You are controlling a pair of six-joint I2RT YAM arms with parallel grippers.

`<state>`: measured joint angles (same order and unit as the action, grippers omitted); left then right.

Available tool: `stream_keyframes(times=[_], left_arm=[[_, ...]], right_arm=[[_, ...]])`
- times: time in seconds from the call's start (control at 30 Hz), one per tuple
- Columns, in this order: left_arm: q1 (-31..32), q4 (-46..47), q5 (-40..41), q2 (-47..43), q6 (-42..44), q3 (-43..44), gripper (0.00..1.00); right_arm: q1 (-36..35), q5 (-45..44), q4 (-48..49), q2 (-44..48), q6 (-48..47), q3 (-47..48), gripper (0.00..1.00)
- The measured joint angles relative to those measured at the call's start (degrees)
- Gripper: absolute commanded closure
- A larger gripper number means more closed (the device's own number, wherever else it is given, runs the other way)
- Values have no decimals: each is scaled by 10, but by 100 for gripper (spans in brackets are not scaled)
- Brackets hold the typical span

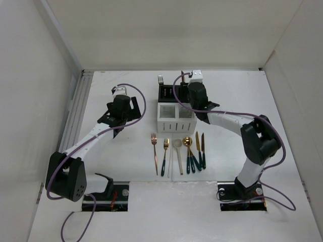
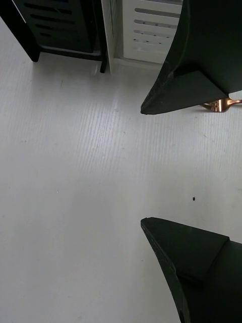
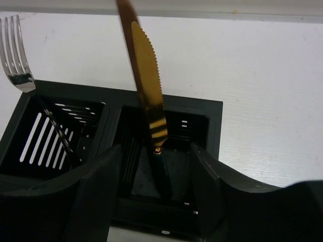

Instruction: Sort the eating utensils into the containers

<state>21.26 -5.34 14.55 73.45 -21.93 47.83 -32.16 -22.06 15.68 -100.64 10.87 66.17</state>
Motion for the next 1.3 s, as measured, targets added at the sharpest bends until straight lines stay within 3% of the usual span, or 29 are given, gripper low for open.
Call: stream_keyframes(times=[0.23,0.37,0.5,0.6,0.77,0.83,0.93,1.17,1.3], left_arm=[[0,5,-6,0,0,0,29],[3,33,-36,0,48,-3,29],[50,39,-78,-3,151,-4,25],[90,13,-94,-11,161,-4,16],[120,-41,-87,-6,64,-1,16],[130,-73,-78,12,16,4,27],[144,-121,-79,43,-43,2,31],[208,-178,-113,43,-123,-56,36],[212,-198,-122,43,-146,-83,37]], right_arm=[[-4,-18,-19,62,3,0,22],[-19,-51,-49,144,6,15,0],[-50,-75,-101,216,21,35,0],[-89,-110,-166,248,63,38,0],[-131,-170,-327,276,192,20,0],[-136,-188,-384,294,238,0,0],[-140,-212,-446,339,288,-41,0],[-141,-267,-488,461,329,-110,0],[-141,-285,-488,511,329,-133,0]])
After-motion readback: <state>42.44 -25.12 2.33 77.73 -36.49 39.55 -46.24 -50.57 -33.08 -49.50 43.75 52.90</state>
